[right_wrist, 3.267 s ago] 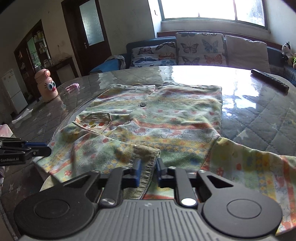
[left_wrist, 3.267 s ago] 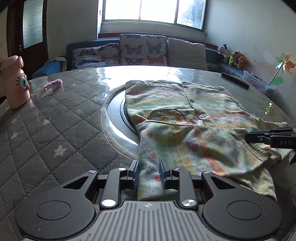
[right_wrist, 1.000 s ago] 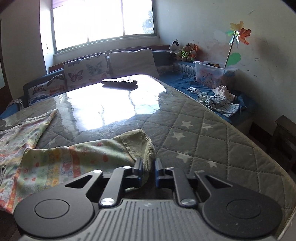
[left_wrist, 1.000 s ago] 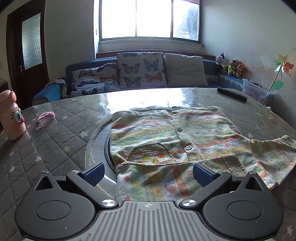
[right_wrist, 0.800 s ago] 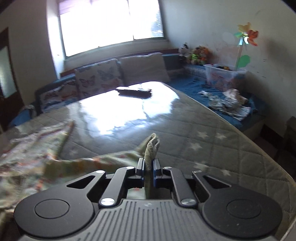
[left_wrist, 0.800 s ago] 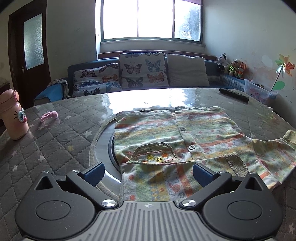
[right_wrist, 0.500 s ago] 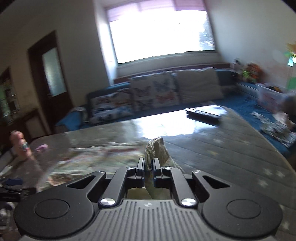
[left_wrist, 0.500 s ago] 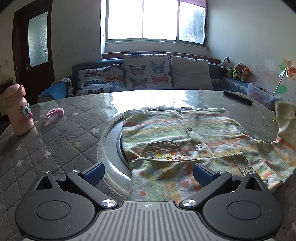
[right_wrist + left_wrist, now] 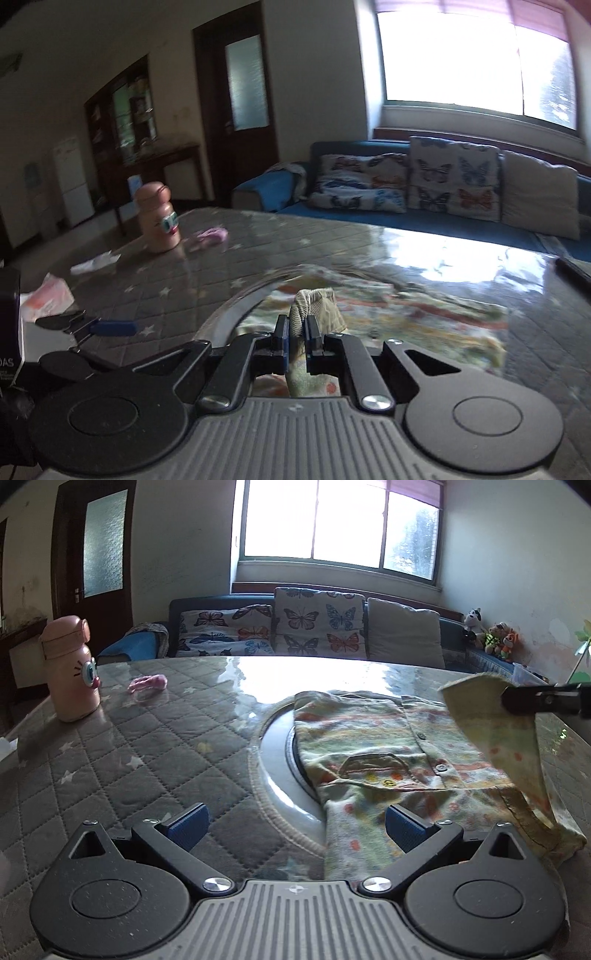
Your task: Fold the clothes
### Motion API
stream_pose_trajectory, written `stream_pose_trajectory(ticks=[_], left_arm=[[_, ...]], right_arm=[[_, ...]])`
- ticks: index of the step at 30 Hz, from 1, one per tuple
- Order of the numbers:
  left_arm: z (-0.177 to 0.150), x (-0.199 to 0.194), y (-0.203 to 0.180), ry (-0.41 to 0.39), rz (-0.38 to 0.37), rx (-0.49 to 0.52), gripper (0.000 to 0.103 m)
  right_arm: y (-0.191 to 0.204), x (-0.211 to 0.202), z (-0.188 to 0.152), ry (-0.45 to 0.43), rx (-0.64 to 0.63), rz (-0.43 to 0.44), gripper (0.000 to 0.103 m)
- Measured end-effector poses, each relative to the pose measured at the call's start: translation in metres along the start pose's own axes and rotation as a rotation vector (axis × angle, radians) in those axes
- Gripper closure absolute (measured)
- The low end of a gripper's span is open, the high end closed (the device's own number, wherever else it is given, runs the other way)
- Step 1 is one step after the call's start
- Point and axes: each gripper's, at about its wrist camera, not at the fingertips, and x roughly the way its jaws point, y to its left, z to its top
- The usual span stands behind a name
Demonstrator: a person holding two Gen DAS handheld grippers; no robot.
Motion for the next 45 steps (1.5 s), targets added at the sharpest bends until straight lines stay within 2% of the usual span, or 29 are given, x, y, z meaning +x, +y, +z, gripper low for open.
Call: stream_pose_trajectory(ticks=[6,9,14,17,21,22,23,24,28,29,35,41,42,44,45], left_arm=[[0.000,0.001,0.006,0.001,0.008,-0.017,0.000],[0.000,0.001,0.008,0.000,0.010,-0.022,0.000],[0.005,0.001,-0.004,-0.006,-0.009,0.000,0.000],[0.007,0.005,-0.017,0.000,-0.032,0.029,0.000],[0.006,0.006,-0.034,0.009,-0.103,0.066,0.001],[0.005,0.006,-0.038,0.015,-0.120,0.076,0.005],[0.004,0.008,-0.042,0.027,-0.135,0.087,0.017],[0.002,0.009,-0.045,0.042,-0.149,0.099,0.022],[-0.003,0.016,-0.056,0.091,-0.187,0.128,0.059],[-0.004,0.017,-0.057,0.098,-0.194,0.131,0.062],[-0.005,0.021,-0.059,0.124,-0.164,0.129,0.061],[-0.005,0.023,-0.059,0.143,-0.172,0.129,0.061],[-0.005,0.024,-0.059,0.147,-0.177,0.123,0.064],[-0.005,0.024,-0.060,0.149,-0.189,0.122,0.080],[-0.005,0.024,-0.061,0.150,-0.194,0.123,0.082]], right_arm=[[0.021,0.020,-0.014,0.071,-0.032,0.073,0.090],[0.022,0.011,-0.021,0.077,-0.040,0.086,0.084],[-0.003,-0.013,-0.041,0.097,-0.012,0.023,0.076],[-0.022,-0.025,-0.057,0.116,0.027,-0.029,0.075],[-0.046,-0.041,-0.079,0.140,0.078,-0.098,0.075],[-0.052,-0.044,-0.084,0.147,0.091,-0.115,0.075],[-0.059,-0.048,-0.089,0.153,0.103,-0.133,0.074],[-0.065,-0.052,-0.095,0.159,0.116,-0.150,0.073],[-0.080,-0.064,-0.110,0.167,0.141,-0.192,0.073],[-0.081,-0.065,-0.111,0.167,0.140,-0.191,0.073],[-0.082,-0.063,-0.117,0.167,0.144,-0.189,0.068],[-0.084,-0.062,-0.118,0.160,0.147,-0.190,0.064],[-0.084,-0.062,-0.118,0.158,0.149,-0.190,0.064],[-0.084,-0.062,-0.119,0.156,0.151,-0.191,0.063],[-0.084,-0.062,-0.119,0.156,0.151,-0.192,0.063]])
